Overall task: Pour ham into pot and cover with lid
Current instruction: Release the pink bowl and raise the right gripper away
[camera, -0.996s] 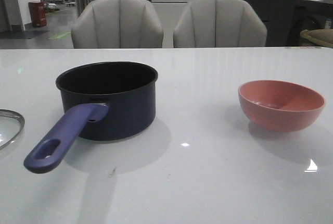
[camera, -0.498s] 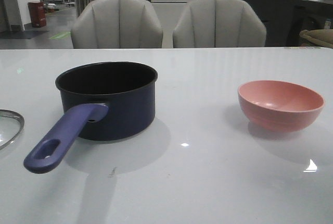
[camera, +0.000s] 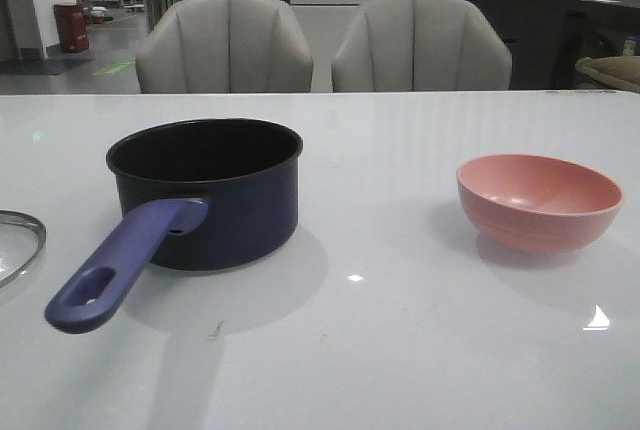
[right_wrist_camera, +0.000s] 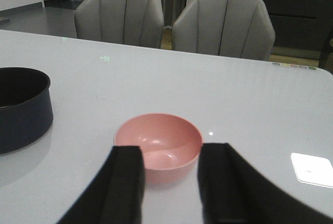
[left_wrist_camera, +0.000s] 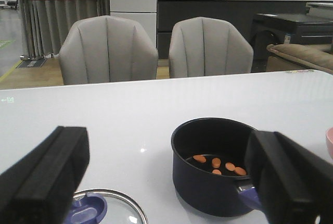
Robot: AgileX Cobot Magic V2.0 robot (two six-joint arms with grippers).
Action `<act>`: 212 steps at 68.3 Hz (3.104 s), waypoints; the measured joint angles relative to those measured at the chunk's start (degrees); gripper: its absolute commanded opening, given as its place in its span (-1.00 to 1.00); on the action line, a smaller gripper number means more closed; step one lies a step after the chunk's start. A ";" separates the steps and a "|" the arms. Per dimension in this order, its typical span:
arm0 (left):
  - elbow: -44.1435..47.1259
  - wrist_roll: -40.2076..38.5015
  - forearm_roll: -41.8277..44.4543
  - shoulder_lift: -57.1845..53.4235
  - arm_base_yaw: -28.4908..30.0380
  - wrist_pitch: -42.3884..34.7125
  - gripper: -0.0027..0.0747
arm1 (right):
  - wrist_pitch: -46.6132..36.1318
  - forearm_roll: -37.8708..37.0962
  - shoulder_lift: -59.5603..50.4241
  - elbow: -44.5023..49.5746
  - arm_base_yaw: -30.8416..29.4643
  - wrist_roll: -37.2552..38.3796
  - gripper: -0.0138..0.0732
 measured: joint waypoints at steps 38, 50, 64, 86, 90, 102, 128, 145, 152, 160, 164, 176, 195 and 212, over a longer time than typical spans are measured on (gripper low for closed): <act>-4.87 0.00 0.00 4.87 0.00 5.16 0.72 | -1.08 0.12 0.00 0.04 0.00 0.00 -0.34; -12.09 -3.76 0.00 17.45 1.29 8.49 0.72 | -1.08 0.12 0.00 0.04 0.00 0.00 -0.34; -18.91 -5.12 -0.82 33.72 9.44 12.51 0.72 | -1.08 0.23 0.00 0.04 0.00 0.00 -0.34; -29.78 -5.22 -2.66 54.36 19.13 23.27 0.72 | -1.08 0.23 0.00 0.04 0.00 0.00 -0.34; -32.40 -5.22 -1.26 58.57 19.13 25.00 0.72 | -1.08 0.23 0.00 0.04 0.00 0.00 -0.34; -38.54 -5.22 1.56 68.31 19.13 29.81 0.72 | -1.08 0.23 0.00 0.04 0.00 0.00 -0.34; -51.28 -5.22 2.66 84.90 19.13 37.92 0.72 | -1.08 0.23 0.00 0.04 0.00 0.00 -0.34; -55.97 -5.22 2.71 90.84 19.13 40.86 0.72 | -1.08 0.23 0.00 0.04 0.00 0.00 -0.34; -56.22 -5.22 2.71 92.54 19.13 41.38 0.72 | -1.08 0.23 0.00 0.04 0.00 0.00 -0.34; -56.26 -5.22 2.71 94.06 18.56 41.85 0.72 | -1.08 0.23 0.00 0.04 0.00 0.00 -0.34; -56.35 -5.22 2.81 94.94 18.17 42.11 0.72 | -1.11 0.23 0.00 0.04 0.00 0.00 -0.34; -56.35 -5.22 3.24 96.93 16.71 42.58 0.46 | -1.11 0.23 0.00 0.04 0.00 0.00 -0.34; -56.48 -5.12 3.88 97.17 16.58 42.47 -0.33 | -1.11 0.23 0.00 0.04 0.00 0.00 -0.34; -56.48 -5.12 3.88 97.17 16.58 42.15 -0.54 | -1.20 0.23 0.00 0.04 0.00 0.00 -0.34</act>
